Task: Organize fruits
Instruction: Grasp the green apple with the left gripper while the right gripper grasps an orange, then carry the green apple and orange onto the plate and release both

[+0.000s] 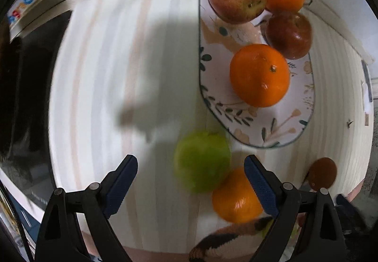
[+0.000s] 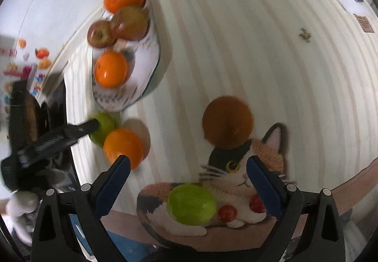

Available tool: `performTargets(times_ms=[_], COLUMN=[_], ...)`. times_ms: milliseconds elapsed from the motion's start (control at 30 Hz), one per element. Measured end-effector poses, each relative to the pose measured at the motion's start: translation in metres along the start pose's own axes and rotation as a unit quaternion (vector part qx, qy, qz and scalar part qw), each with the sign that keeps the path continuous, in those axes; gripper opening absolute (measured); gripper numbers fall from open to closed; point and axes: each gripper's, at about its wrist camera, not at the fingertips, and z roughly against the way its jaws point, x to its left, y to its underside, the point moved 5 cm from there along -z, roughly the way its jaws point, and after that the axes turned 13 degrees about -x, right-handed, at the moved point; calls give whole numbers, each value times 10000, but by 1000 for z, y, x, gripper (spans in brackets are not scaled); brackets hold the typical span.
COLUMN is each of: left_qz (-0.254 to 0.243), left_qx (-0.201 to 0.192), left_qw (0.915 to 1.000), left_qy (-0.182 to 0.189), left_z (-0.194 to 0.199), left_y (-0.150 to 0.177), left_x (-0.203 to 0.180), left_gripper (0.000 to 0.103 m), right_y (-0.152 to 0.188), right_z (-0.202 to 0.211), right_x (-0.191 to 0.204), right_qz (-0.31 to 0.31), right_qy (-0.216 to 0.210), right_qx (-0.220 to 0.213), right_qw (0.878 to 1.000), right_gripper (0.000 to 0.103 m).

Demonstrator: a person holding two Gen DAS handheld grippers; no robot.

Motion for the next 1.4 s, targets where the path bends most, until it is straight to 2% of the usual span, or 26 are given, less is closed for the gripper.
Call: performTargets(times_ms=[33, 67, 100, 133, 200, 267, 367, 500, 633, 700, 767, 833, 1033, 1267, 1400], left_qz=[-53, -103, -88, -86, -193, -160, 43, 383, 688, 729, 761, 812, 708, 654, 593], left_qx=[-9, 19, 48, 54, -28, -69, -32, 24, 52, -1, -33, -37, -75, -42, -25], left_qw=[10000, 9999, 9999, 9999, 9998, 9998, 10000, 9992, 9976, 9973, 9971, 9967, 9975, 9978, 9981], left_qy=[-22, 4, 97, 133, -34, -53, -76, -142, -82, -67, -69, -53, -24, -92, -164], left_z=[-3, -7, -8, -9, -6, -3, 2, 11, 16, 19, 16, 18, 14, 14, 15], left_y=[-1, 0, 1, 1, 3, 8, 23, 52, 73, 76, 73, 74, 68, 71, 77], left_x=[-1, -3, -4, -5, -3, 3, 23, 53, 70, 72, 73, 77, 77, 78, 76], left_gripper=[74, 68, 56, 52, 52, 52, 52, 52, 52, 52, 52, 52, 52, 52, 52], right_y=[-6, -11, -14, -19, -26, -28, -19, -1, 14, 21, 29, 26, 26, 19, 29], right_z=[3, 5, 5, 4, 1, -2, -12, -43, -75, -94, -109, -107, -87, -82, -83], right_x=[-4, -10, -12, -16, -21, -12, 13, 58, 84, 94, 101, 109, 93, 79, 72], right_qz=[-57, -115, -140, -161, -179, -149, 92, 304, 470, 478, 475, 824, 1501, 1384, 1404], right_qy=[28, 67, 95, 126, 186, 5, -290, -730, -786, -839, -918, -767, -196, -186, -127], right_qx=[-55, -91, -100, -106, -68, 5, 180, 651, 950, 1177, 1415, 1226, 1120, 1261, 1330], right_qw=[10000, 9999, 9998, 9997, 9996, 9999, 9994, 9947, 9913, 9883, 9845, 9861, 9821, 9822, 9810], right_gripper=[100, 100, 100, 100, 100, 100, 100, 97, 95, 90, 77, 68, 68, 69, 69])
